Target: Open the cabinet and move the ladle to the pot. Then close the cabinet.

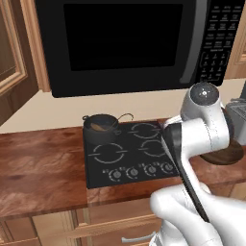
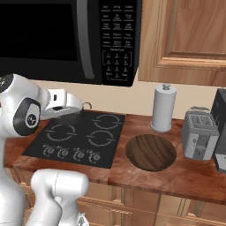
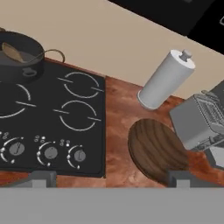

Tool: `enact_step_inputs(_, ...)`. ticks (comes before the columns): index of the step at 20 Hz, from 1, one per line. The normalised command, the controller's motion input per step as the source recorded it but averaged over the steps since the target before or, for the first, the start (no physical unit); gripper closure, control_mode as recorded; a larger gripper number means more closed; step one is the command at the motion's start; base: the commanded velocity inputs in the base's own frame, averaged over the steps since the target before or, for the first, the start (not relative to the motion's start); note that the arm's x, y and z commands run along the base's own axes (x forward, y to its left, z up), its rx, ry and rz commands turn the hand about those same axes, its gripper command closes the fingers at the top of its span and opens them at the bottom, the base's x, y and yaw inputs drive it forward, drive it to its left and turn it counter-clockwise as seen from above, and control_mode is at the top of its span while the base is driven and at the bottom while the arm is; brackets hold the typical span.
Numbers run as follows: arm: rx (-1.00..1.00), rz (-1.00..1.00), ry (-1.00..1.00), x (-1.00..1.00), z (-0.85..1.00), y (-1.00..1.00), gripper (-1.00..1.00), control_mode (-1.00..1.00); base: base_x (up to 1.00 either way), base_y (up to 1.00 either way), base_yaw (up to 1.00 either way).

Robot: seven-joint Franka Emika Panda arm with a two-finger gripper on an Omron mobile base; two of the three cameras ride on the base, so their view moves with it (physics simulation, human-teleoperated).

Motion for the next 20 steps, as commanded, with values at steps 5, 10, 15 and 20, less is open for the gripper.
enact_step_inputs(5,0.17,0.00,0.10,-0.42,0.03,-0.01,-1.00,-1.00,0.00,0.00,0.00)
enact_step_inputs(10,0.21,0.00,0.08,-0.09,0.00,0.00,-1.00,-1.00,0.00,0.00,0.00)
enact_step_inputs(15,0.17,-0.05,0.04,0.00,0.00,0.00,-1.00,-1.00,0.00,0.00,0.00)
enact_step_inputs(20,0.05,-0.13,0.02,-0.05,0.00,0.00,-1.00,1.00,-0.08,0.00,-0.04)
